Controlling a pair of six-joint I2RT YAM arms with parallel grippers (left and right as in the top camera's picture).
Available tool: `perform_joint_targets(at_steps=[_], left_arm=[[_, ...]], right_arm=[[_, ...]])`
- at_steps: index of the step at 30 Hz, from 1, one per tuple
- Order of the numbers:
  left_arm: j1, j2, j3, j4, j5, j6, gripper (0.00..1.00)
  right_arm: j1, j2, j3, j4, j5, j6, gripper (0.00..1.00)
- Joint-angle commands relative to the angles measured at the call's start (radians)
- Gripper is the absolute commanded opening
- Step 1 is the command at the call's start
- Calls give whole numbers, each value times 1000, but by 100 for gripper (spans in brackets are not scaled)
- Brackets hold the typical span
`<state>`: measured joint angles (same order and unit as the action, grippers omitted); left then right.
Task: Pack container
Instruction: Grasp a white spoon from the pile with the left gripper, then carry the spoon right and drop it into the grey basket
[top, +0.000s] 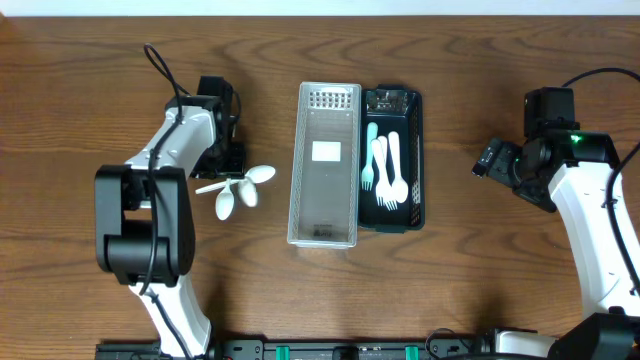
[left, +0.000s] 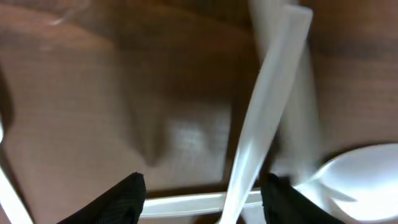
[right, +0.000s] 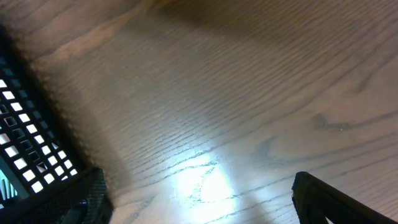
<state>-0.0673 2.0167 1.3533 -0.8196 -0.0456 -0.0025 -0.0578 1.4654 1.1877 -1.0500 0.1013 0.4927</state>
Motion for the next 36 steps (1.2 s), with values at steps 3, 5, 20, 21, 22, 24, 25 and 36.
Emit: perform_joint_targets(at_steps=[3,5,20,21,22,24,25,36], left_arm=[[-2,34,-9,34,-16,10,62],[-2,45,-9,45,-16,9,62],[-2,34,26,-82,-15,2,6],[-2,16,50,-117,-15,1,6],[-2,-7,82,-156,-16,-7,6],[-2,-53,149,-229,-15,-35,6],[-3,-84,193,-272,-15,-61,6],[-189,-358,335,-296,229,-238,6]], right_arm=[[-1,1,-8,2,8,7,99],[-1,1,-8,2,8,7,99],[-1,1,-8,2,8,7,99],[-1,1,-8,2,7,7,99],[-1,1,-8,2,7,7,99],[-1,1,-8,2,7,7,99],[-1,1,-8,2,7,7,99],[-1,1,-8,3,7,8,99]])
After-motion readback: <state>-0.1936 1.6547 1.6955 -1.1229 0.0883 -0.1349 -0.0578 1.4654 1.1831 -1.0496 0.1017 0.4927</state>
